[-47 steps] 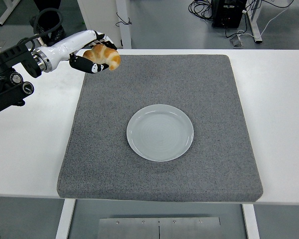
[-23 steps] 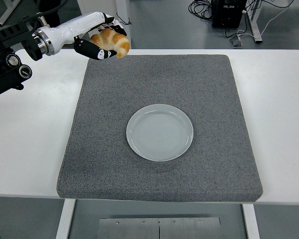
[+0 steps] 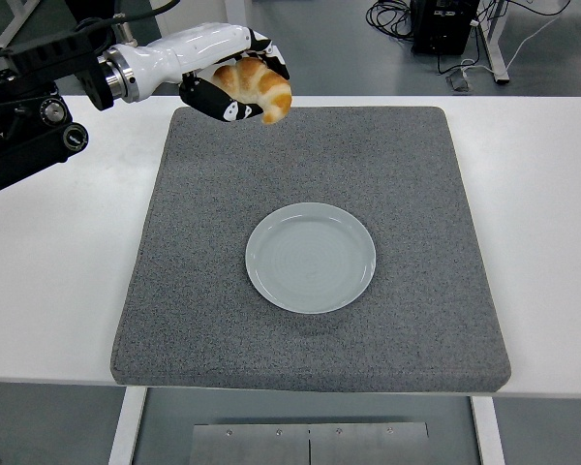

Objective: Place the bread on the plate

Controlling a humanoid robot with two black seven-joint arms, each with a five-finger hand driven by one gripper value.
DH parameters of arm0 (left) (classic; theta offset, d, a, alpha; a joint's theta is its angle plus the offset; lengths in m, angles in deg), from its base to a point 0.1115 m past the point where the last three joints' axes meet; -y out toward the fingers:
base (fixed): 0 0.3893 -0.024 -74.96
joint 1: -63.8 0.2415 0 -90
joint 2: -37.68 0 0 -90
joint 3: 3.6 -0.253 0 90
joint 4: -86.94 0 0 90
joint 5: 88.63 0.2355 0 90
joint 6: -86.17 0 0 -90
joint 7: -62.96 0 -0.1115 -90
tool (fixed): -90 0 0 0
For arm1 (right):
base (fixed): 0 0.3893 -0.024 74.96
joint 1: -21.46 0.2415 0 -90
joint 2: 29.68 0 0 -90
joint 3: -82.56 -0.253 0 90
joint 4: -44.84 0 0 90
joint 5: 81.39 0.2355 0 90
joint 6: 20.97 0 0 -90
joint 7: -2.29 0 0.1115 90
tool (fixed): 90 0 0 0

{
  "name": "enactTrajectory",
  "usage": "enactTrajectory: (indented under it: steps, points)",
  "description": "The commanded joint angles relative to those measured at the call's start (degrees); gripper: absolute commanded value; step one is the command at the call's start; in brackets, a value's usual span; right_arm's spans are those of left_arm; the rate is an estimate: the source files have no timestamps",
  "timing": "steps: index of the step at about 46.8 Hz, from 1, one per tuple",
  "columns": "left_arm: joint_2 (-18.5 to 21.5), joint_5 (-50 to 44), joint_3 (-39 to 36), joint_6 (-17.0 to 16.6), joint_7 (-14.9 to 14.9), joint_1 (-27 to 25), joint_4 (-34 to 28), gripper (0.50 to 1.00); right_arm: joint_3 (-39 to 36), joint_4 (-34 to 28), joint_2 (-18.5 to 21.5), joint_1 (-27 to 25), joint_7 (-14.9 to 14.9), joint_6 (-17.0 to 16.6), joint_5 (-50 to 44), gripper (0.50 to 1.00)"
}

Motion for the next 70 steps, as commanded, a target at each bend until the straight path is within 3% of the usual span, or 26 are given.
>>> enactTrajectory:
  steps: [1,32,42,70]
  points:
    - [-1.27,1.33,-0.01,0.00,0.24,-0.02,0.01,0.500,0.00,0.00,0.00,0.00,0.07,0.00,0.00,1.000]
    - [-11.46,3.70,-4.67,-0.17,0.33,0.68,0.01,0.500,0.00,0.00,0.00,0.00,-0.02,0.00,0.00,1.000]
    - [-12.70,5.11,-7.92,-0.44,0.07,1.47,-0.08,0.500,0.00,0.00,0.00,0.00,0.07,0.00,0.00,1.000]
    - [-13.49,9.94,-8.19,-1.93,-0.11,8.59,0.10,0.500,0.00,0.00,0.00,0.00,0.07,0.00,0.00,1.000]
